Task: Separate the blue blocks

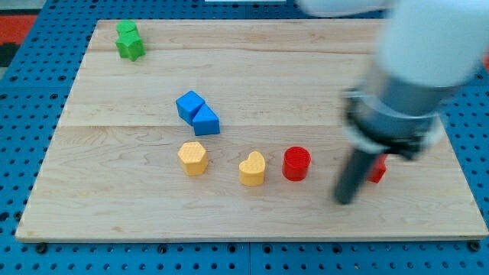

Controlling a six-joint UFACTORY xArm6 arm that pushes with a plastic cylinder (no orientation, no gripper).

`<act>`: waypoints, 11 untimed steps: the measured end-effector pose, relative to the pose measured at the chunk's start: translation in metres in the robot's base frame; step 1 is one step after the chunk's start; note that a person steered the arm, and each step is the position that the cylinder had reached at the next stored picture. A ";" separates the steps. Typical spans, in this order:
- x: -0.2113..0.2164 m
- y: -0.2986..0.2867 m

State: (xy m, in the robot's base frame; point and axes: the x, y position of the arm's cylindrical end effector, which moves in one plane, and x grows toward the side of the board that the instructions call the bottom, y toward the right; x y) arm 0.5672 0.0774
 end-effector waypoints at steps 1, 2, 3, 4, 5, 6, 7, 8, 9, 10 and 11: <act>-0.001 -0.059; -0.014 -0.061; -0.022 -0.062; 0.018 -0.088; 0.003 -0.208; -0.048 -0.296; -0.110 -0.280; -0.134 -0.233; -0.134 -0.213; -0.137 -0.177; -0.150 -0.121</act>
